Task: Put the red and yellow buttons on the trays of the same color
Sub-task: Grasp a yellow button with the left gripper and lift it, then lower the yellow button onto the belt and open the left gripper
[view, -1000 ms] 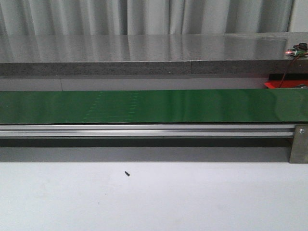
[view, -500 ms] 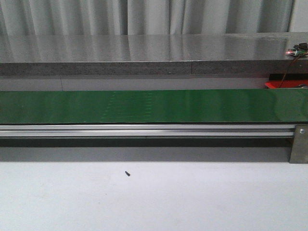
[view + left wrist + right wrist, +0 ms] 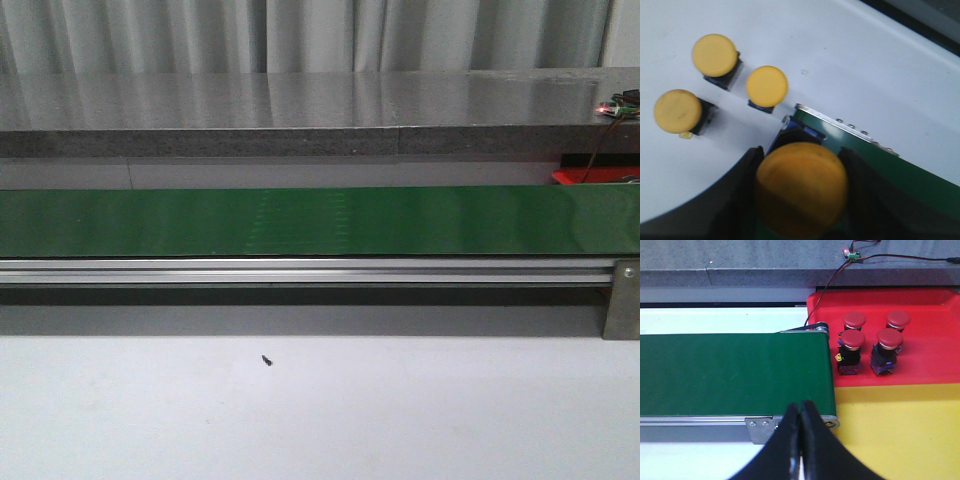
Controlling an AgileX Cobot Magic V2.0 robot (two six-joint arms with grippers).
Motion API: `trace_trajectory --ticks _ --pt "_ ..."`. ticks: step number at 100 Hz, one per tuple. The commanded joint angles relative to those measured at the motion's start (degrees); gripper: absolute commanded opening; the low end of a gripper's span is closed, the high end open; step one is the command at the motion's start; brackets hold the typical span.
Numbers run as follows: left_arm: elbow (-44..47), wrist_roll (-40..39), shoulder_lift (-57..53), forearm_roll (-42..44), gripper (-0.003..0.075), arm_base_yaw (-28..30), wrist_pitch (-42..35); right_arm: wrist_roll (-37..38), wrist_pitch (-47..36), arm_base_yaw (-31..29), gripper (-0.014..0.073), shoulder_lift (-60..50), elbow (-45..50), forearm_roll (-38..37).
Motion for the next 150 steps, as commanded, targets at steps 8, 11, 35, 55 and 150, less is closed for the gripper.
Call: trace_trajectory --ticks 8,11,35,55,150 --pt "-0.4 0.2 -4.8 -0.5 0.0099 -2.7 -1.2 -0.2 -4.2 -0.2 -0.0057 0.0 -1.4 -0.4" --pt "0.1 0.2 -4.8 -0.5 0.0099 -3.1 -1.1 -0.2 -4.2 -0.2 -0.0057 0.0 -1.4 -0.4" --pt "6.2 0.2 -4.8 0.1 0.0099 -4.4 -4.7 -0.2 -4.2 -0.2 -0.0057 0.0 -1.4 -0.4" --pt "7.5 0.2 -4.8 2.7 0.0099 -4.3 -6.9 -0.2 -4.2 -0.2 -0.0057 0.0 -1.4 -0.4" --pt "7.3 2.1 -4.4 1.1 0.0561 -4.3 -3.0 -0.2 -4.2 -0.2 -0.0057 0.0 -1.4 -0.4"
